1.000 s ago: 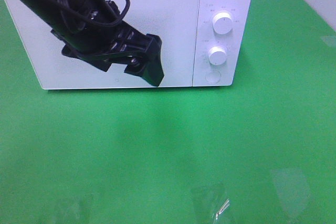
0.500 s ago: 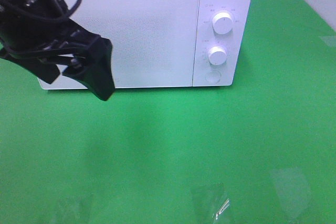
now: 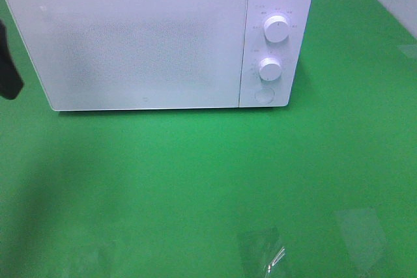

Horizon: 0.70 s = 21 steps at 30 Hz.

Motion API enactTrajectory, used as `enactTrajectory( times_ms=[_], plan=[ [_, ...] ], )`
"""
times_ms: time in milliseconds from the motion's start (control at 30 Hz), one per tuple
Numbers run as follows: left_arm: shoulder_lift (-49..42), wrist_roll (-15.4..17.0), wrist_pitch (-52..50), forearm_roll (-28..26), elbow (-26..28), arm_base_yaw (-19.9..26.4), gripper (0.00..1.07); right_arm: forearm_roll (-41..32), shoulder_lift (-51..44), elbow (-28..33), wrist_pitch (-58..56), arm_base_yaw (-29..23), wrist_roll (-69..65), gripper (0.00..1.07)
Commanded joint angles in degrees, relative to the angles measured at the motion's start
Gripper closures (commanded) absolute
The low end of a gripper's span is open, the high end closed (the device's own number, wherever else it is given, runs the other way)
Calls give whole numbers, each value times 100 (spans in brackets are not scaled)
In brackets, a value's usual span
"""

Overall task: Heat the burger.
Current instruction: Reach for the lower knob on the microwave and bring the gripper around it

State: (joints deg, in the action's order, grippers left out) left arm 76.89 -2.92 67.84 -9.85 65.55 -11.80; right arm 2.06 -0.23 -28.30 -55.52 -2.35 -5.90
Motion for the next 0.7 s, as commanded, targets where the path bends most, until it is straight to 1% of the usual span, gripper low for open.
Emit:
enactTrajectory(
  times_ms=[33, 100, 133, 167, 200, 233, 333, 400, 433, 467, 500, 533, 567, 600, 633, 667, 700],
  plan=[
    [-258, -103, 34, -6, -246, 338, 14, -6, -155, 11, 52, 40, 11, 32],
    [-722, -120, 29, 46, -710, 888, 14, -6, -155, 11, 52, 40, 11, 32],
    [-722, -120, 29, 46, -710, 888, 14, -6, -155, 11, 52, 40, 11, 32],
    [-951, -195, 34, 115, -951, 1077, 14, -6, -155, 11, 52, 40, 11, 32],
    [-951, -195, 34, 115, -951, 1077, 14, -6, -155, 11, 52, 40, 11, 32],
    [-1197, -281, 29, 178, -1146, 1209, 14, -6, -155, 11, 52, 40, 11, 32],
    [-1341, -344, 29, 235, -1283, 1220, 14, -6, -155, 11, 52, 40, 11, 32],
    [-1902, -458, 17, 275, -1713, 1220, 14, -6, -155, 11, 52, 40, 11, 32],
    [-1902, -458, 17, 275, -1713, 1220, 14, -6, -155, 11, 52, 40, 11, 32],
    [-2240, -561, 17, 281, -1954, 1220, 14, -6, -155, 11, 52, 40, 11, 32],
    [-2240, -561, 17, 281, -1954, 1220, 14, -6, -155, 11, 52, 40, 11, 32],
    [-2595, -613, -23, 298, -2200, 1220, 14, -6, -155, 11, 52, 40, 11, 32],
    [-2595, -613, -23, 298, -2200, 1220, 14, -6, -155, 11, 52, 40, 11, 32],
    [-2945, -642, -80, 355, -2412, 1220, 14, -6, -155, 11, 52, 40, 11, 32],
    [-2945, -642, -80, 355, -2412, 1220, 14, -6, -155, 11, 52, 40, 11, 32],
    [-3272, -693, -206, 424, -2613, 1220, 14, -6, -155, 11, 52, 40, 11, 32],
    [-3272, -693, -206, 424, -2613, 1220, 14, -6, -155, 11, 52, 40, 11, 32]
  ],
)
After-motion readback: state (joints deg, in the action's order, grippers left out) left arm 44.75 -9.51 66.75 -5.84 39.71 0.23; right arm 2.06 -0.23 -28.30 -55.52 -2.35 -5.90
